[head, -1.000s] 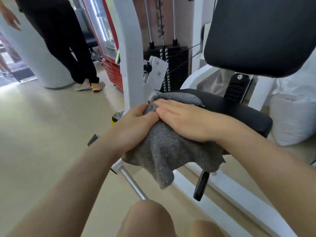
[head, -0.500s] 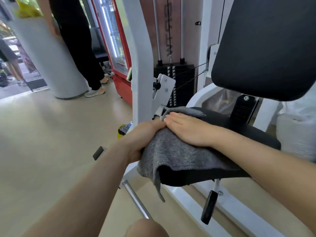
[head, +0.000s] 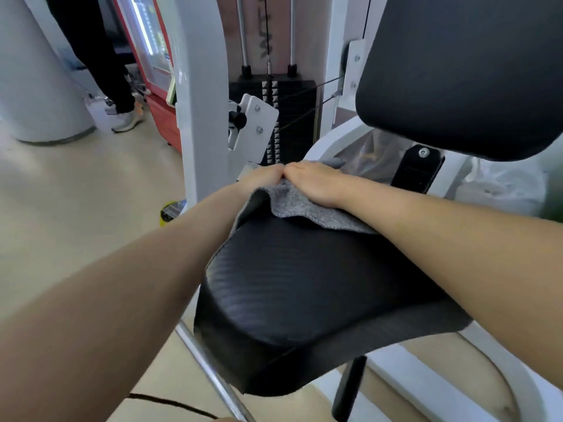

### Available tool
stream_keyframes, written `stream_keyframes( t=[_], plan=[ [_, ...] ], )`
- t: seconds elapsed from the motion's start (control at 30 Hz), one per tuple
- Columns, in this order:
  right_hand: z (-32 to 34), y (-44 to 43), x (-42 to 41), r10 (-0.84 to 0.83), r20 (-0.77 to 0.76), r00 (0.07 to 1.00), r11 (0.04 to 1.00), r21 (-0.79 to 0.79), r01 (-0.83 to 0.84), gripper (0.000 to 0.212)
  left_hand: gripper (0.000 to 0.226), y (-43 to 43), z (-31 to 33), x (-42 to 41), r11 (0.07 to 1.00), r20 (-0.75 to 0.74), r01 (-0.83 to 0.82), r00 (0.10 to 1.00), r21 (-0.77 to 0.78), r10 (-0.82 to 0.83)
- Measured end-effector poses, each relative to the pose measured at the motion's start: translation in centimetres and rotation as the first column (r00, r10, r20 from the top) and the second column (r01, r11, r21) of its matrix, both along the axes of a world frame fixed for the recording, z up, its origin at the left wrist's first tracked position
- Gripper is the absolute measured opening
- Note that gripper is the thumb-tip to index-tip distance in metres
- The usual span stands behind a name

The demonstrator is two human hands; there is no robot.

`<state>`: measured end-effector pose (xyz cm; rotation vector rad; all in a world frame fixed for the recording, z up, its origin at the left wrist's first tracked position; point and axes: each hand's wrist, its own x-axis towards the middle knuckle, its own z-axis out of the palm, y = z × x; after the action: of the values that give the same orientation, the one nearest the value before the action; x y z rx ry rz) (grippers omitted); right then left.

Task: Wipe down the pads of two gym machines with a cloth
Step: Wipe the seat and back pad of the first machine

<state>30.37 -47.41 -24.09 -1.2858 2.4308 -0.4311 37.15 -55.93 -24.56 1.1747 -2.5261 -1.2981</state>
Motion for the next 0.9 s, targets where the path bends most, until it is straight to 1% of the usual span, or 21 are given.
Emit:
stream_keyframes(
  t=[0.03, 0.1, 0.17, 0.2, 0.23, 0.27, 0.3, 0.33, 0.37, 0.43, 0.5, 0.57, 0.67, 0.7, 0.73, 0.77, 0.8, 0.83, 0.87, 0.9],
  plan=[
    [-0.1, -0.3, -0.6, -0.022, -0.041, 0.999, 1.0, 0.022, 0.023, 0.051, 0.038, 0.0, 0.2, -0.5, 0.999, -0.041, 0.034, 0.999, -0.011, -0.034],
    [-0.7, -1.1, -1.9, -0.046, -0.088, 0.995, 0.999, 0.021, 0.048, 0.06, 0.037, -0.2, 0.2, -1.4, 0.993, 0.005, 0.1, 0.995, -0.065, -0.1],
    [-1.4, -1.5, -3.1, -0.061, -0.092, 0.994, 0.998, 0.005, 0.062, 0.059, 0.037, -0.4, 0.6, -2.1, 0.98, 0.05, 0.167, 0.986, -0.111, -0.162],
    [-1.7, -1.3, -3.7, -0.073, -0.081, 0.994, 0.997, -0.011, 0.072, 0.056, 0.036, -0.4, 0.6, -2.2, 0.976, 0.034, 0.179, 0.984, -0.121, -0.176],
    [-1.5, -0.8, -3.7, -0.084, -0.079, 0.993, 0.996, -0.009, 0.083, 0.054, 0.033, -0.3, 0.8, -2.2, 0.979, 0.034, 0.187, 0.982, -0.086, -0.185],
    [-1.3, -0.1, -3.6, -0.084, -0.057, 0.995, 0.996, -0.013, 0.084, 0.052, 0.029, 0.0, 1.2, -1.8, 0.977, 0.038, 0.213, 0.976, -0.009, -0.212],
    [-1.4, 0.7, -3.8, -0.07, -0.046, 0.997, 0.998, 0.0, 0.07, 0.051, 0.025, 0.2, 1.3, -1.1, 0.96, 0.027, 0.278, 0.96, 0.045, -0.279],
    [-1.4, 1.7, -4.0, -0.056, -0.024, 0.998, 0.998, 0.006, 0.057, 0.048, 0.023, 0.4, 1.3, -0.4, 0.938, 0.011, 0.343, 0.939, 0.038, -0.344],
    [-1.5, 2.9, -4.2, -0.045, 0.001, 0.999, 0.999, 0.0, 0.045, 0.047, 0.027, 0.2, 1.2, -0.3, 0.907, 0.003, 0.421, 0.907, 0.014, -0.421],
    [-2.0, 4.6, -4.8, -0.002, 0.029, 1.0, 1.0, -0.028, 0.003, 0.05, 0.038, -0.2, 1.0, -0.4, 0.813, 0.078, 0.573, 0.819, -0.1, -0.568],
    [-2.4, 5.1, -5.3, 0.034, 0.018, 0.999, 0.999, -0.039, -0.033, 0.058, 0.04, -0.3, 1.3, -1.6, 0.738, 0.169, 0.656, 0.755, -0.158, -0.634],
    [-2.7, 4.7, -6.0, 0.032, 0.028, 0.999, 0.999, -0.045, -0.03, 0.058, 0.041, -0.4, 1.2, -4.0, 0.698, 0.24, 0.699, 0.713, -0.158, -0.659],
    [-3.1, 3.4, -7.5, -0.106, 0.069, 0.992, 0.994, 0.003, 0.106, 0.049, 0.043, -0.8, 0.5, -7.6, 0.633, 0.399, 0.746, 0.655, -0.206, -0.642],
    [-3.2, 3.0, -7.7, -0.157, 0.088, 0.984, 0.987, 0.035, 0.154, 0.048, 0.041, -0.7, 0.1, -8.4, 0.638, 0.431, 0.741, 0.656, -0.209, -0.62],
    [-3.5, 2.7, -8.0, -0.211, 0.122, 0.97, 0.977, 0.03, 0.209, 0.048, 0.038, -0.5, -0.2, -8.9, 0.678, 0.422, 0.705, 0.69, -0.207, -0.589],
    [-3.5, 2.7, -7.8, -0.235, 0.135, 0.963, 0.972, 0.015, 0.235, 0.049, 0.037, -0.3, -0.5, -9.3, 0.731, 0.378, 0.652, 0.74, -0.202, -0.556],
    [-3.3, 3.0, -7.4, -0.227, 0.129, 0.965, 0.974, 0.017, 0.227, 0.049, 0.037, 0.0, -0.6, -9.1, 0.766, 0.349, 0.611, 0.775, -0.199, -0.527],
    [-3.1, 3.7, -7.0, -0.198, 0.111, 0.974, 0.98, 0.019, 0.197, 0.049, 0.039, 0.3, -0.7, -8.4, 0.741, 0.345, 0.622, 0.774, -0.254, -0.531],
    [-3.0, 4.6, -6.6, -0.148, 0.084, 0.985, 0.989, 0.015, 0.147, 0.049, 0.042, 0.6, -0.7, -7.7, 0.682, 0.354, 0.671, 0.737, -0.289, -0.575],
    [-2.7, 5.8, -5.7, -0.105, 0.061, 0.993, 0.994, 0.0, 0.105, 0.049, 0.045, 0.7, -0.5, -7.0, 0.592, 0.391, 0.745, 0.666, -0.307, -0.635]
  ],
)
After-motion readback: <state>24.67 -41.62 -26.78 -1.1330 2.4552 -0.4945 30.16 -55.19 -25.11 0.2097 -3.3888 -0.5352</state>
